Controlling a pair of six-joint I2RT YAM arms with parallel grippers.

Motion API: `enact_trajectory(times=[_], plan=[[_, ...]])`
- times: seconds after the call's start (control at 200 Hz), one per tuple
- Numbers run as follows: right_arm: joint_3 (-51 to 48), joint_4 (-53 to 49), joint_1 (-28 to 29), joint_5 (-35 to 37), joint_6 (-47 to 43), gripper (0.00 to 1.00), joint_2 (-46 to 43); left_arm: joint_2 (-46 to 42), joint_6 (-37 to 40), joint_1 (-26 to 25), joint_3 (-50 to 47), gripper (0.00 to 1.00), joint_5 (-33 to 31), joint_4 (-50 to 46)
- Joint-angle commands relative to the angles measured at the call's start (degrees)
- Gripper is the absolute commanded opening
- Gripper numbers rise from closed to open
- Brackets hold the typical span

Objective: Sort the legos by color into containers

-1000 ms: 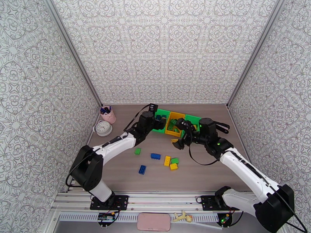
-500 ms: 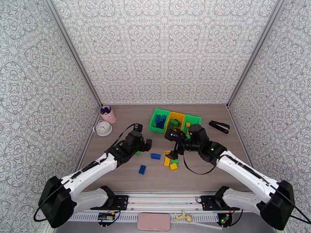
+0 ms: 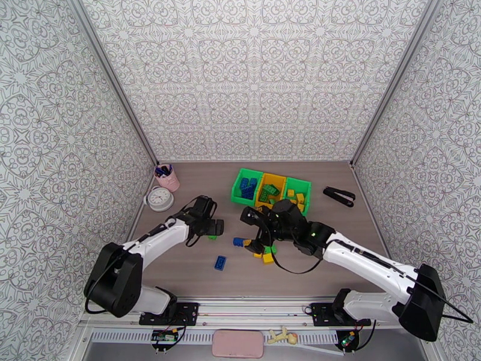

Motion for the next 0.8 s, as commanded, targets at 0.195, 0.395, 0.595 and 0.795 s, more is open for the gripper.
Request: enact_trajectory(times=[0.195,0.395,0.595,0.795], plan=[[3.6,-6.2,0.3,1.8,1.2,0.99,-1.1,4.5,0.1,0.4,1.4,0.85,3.7,-4.8],[1.1,-3.9,0.7,4.3,-0.9,1.00,-2.1,6.9,-1.8,0.6,-0.3,0.76,4.9,0.0],[0.3,-2.7,1.1,4.7,-0.9,0.99,-4.0,10.9,-1.7,-0.5,2.0,0.61,3.6,-1.0],[-1.1,-1.4,1.1,5.9,-0.9,1.00,-5.8,13.4,-2.1,-1.5,2.7,0.48,3.0,-1.5]])
